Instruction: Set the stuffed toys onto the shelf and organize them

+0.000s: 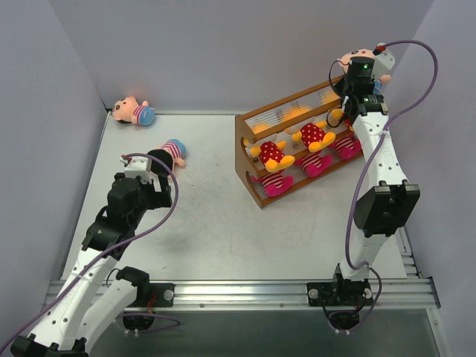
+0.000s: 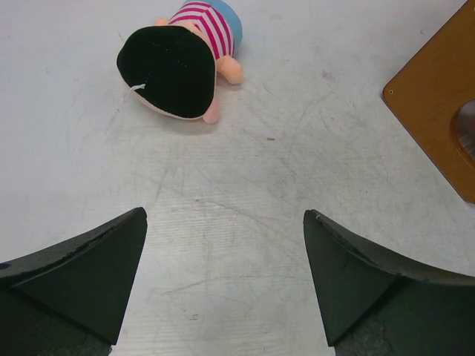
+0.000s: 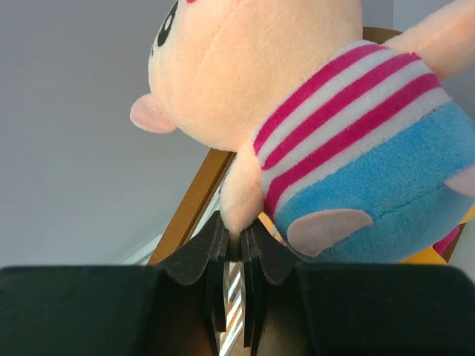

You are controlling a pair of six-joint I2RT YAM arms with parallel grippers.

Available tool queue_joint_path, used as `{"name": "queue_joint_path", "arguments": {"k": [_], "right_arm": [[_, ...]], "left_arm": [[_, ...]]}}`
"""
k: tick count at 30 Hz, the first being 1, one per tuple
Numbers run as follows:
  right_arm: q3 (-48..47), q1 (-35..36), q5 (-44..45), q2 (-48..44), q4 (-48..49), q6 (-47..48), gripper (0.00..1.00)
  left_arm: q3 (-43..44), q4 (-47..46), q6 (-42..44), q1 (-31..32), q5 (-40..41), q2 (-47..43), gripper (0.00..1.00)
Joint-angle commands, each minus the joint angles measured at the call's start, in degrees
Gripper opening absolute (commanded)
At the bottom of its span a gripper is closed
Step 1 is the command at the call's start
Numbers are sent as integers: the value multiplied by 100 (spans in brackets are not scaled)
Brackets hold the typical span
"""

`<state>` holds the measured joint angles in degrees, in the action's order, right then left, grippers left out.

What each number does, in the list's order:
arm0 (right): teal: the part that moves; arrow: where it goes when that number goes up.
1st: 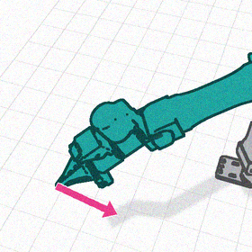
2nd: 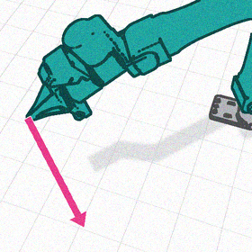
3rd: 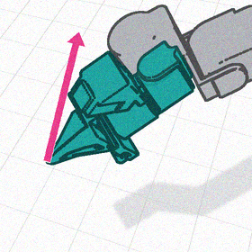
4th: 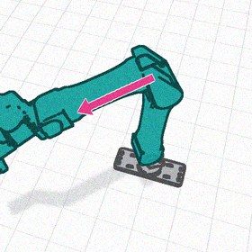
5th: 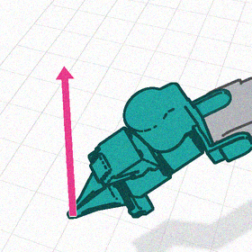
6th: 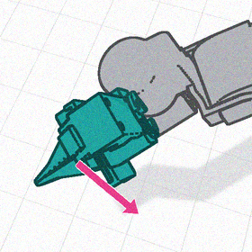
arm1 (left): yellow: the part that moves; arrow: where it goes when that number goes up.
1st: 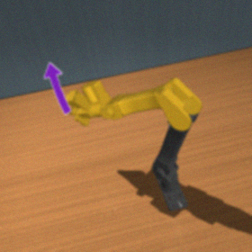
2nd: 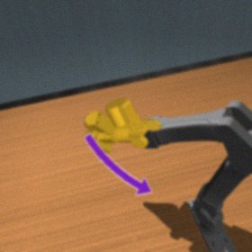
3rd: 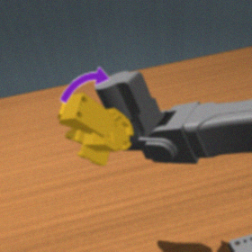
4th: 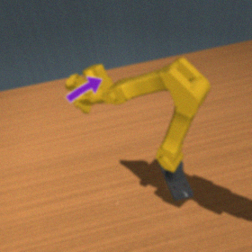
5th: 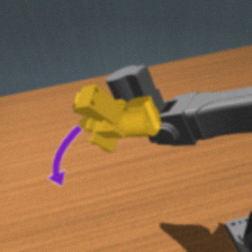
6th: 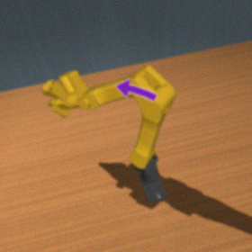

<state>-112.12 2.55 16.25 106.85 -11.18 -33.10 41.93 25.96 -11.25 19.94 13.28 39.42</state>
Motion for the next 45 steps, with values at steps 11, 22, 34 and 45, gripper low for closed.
{"name": "queue_joint_path", "arguments": {"k": [11,22,34,45], "right_arm": [[119,-131,-623,-410,-156,682,0],[260,-220,-816,-533,-121,770,13],[269,-237,-1176,-569,-174,1183,0],[287,-457,-1810,-560,-288,1684,0]], "left_arm": [[131,-73,61,36,8,-57,95],[131,-82,61,36,-9,-40,95],[131,-82,61,36,-9,-48,95],[131,-82,61,36,-18,-40,95]]}}
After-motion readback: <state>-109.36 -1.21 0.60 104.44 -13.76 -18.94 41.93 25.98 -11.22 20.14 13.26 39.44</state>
